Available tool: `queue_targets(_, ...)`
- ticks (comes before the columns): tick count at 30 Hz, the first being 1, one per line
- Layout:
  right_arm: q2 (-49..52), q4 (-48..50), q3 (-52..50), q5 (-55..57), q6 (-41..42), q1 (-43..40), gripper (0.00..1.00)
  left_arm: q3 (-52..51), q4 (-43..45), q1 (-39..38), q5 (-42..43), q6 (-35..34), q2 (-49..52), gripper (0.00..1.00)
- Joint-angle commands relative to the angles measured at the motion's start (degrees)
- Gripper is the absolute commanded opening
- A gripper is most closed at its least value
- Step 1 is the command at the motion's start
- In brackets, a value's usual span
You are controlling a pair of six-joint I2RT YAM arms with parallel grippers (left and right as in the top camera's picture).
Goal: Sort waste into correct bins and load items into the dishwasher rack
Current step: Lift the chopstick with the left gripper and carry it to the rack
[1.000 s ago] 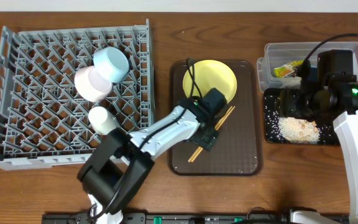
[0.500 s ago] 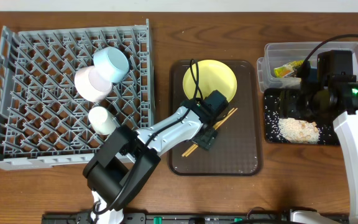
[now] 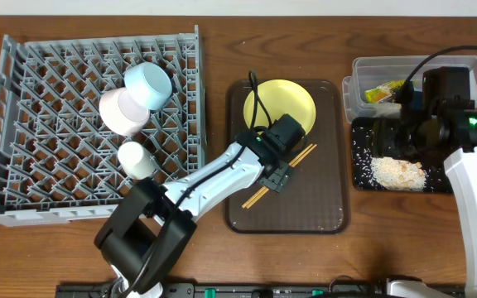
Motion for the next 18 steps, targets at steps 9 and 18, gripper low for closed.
queue_targets(9, -0.13, -0.57, 0.02, 0.35, -0.79, -0.74, 0.62, 0.33, 0.87, 0.13, -2.69, 1.01, 4.61, 0.83)
queue_targets(18, -0.13, -1.01, 0.02, 0.35, -0.79, -0.74, 0.61, -0.07, 1.27, 0.13, -2.67, 0.98, 5.64, 0.79)
